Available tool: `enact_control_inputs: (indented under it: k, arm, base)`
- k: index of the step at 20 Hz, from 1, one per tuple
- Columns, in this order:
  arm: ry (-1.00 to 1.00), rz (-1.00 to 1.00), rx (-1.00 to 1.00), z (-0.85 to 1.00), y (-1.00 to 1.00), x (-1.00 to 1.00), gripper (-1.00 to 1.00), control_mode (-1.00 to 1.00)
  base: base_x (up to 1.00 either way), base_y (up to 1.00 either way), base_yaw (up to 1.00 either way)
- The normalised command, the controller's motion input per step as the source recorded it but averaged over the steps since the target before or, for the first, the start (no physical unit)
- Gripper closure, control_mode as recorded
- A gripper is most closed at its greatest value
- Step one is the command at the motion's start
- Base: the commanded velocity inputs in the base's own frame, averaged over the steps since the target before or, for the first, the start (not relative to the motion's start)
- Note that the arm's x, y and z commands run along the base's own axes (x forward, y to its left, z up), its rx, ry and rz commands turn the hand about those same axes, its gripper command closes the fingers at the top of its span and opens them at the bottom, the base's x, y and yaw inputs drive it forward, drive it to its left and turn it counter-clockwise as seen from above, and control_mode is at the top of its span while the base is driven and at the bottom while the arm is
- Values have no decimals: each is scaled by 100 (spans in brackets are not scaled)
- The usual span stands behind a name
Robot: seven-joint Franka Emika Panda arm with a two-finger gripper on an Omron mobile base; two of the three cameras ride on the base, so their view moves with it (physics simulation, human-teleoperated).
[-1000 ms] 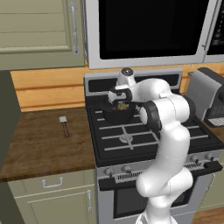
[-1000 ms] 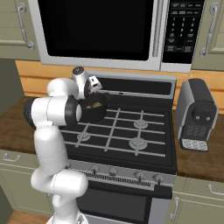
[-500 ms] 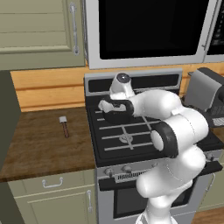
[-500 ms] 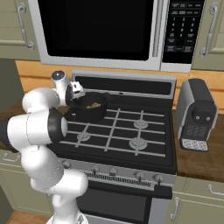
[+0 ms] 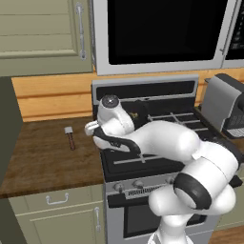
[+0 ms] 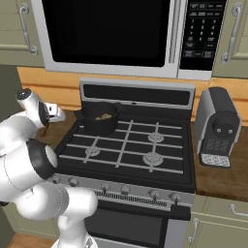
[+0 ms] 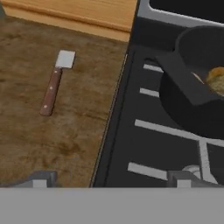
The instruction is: Put the onion and sweet potato in the pot. Retrieve the spatula and lightly stir the vegetables in the pot.
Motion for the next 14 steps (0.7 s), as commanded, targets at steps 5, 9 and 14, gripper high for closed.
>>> enact_control_inputs:
  k: [5,9,14]
  arm:
    - [27,-15,2,-10,100,-3,-100,-100]
    - [29,-6,2,-47,91,38,-100,-100]
    - [17,-2,0,-65,44,60,-100,-100]
  base:
    - [0,0,0]
    - [0,0,0]
    - [0,0,0]
